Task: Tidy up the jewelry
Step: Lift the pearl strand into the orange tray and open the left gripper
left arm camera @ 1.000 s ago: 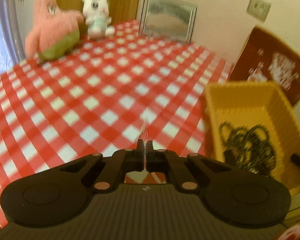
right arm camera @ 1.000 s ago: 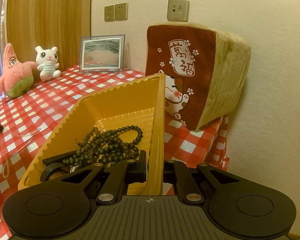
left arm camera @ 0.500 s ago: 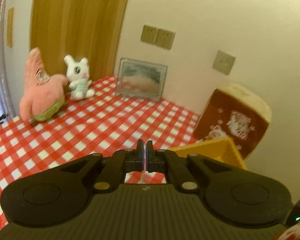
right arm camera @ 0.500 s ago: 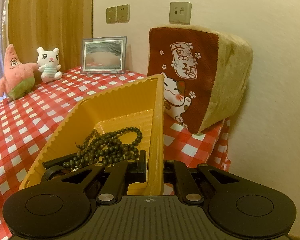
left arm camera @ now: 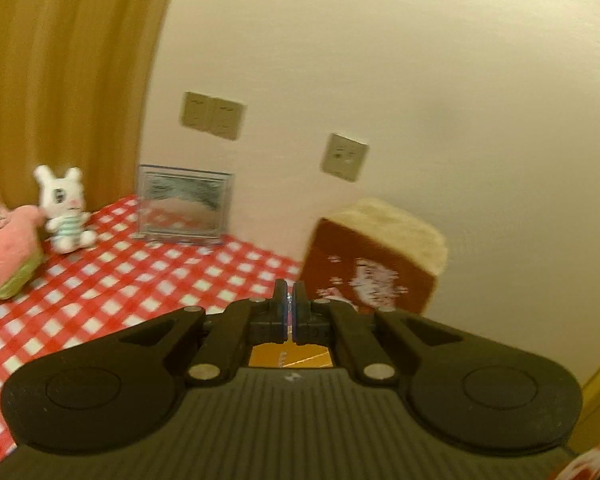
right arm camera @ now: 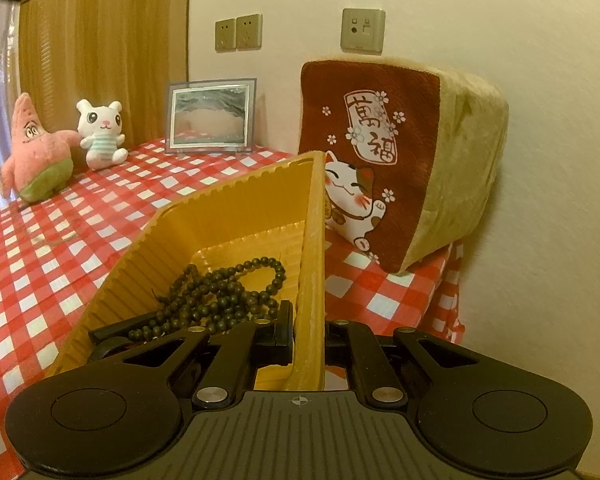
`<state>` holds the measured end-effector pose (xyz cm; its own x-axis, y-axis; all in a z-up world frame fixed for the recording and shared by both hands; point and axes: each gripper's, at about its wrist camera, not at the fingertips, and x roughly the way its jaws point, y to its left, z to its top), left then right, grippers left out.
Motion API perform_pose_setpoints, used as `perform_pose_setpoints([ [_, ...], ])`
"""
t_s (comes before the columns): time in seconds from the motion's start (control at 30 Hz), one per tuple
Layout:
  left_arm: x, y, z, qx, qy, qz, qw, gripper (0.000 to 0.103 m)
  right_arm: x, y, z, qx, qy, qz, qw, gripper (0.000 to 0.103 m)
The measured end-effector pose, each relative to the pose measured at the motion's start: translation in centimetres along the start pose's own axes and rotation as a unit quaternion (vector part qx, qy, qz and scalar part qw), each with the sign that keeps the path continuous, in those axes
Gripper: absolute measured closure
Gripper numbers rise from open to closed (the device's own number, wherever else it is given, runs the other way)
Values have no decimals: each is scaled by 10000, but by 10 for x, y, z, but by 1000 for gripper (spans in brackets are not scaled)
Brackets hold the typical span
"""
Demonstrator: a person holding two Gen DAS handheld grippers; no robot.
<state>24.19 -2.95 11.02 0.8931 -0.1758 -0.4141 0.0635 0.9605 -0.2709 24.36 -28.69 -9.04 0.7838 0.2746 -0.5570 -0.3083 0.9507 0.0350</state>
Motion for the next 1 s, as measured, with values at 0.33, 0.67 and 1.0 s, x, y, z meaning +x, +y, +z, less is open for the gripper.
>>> perform_pose_setpoints([
  [0.33, 58, -39, -21, -86, 445, -568, 9974, 102, -1, 1, 0, 10, -7, 13, 10000, 95],
  [0.67, 98, -35, -65, -22, 1263, -365, 9913, 91, -1, 0, -2, 61, 14, 25, 10000, 95],
  [1.0, 86, -1, -81, -110, 1384, 240, 9900, 83, 2, 0, -3, 61, 10, 31, 10000, 96],
])
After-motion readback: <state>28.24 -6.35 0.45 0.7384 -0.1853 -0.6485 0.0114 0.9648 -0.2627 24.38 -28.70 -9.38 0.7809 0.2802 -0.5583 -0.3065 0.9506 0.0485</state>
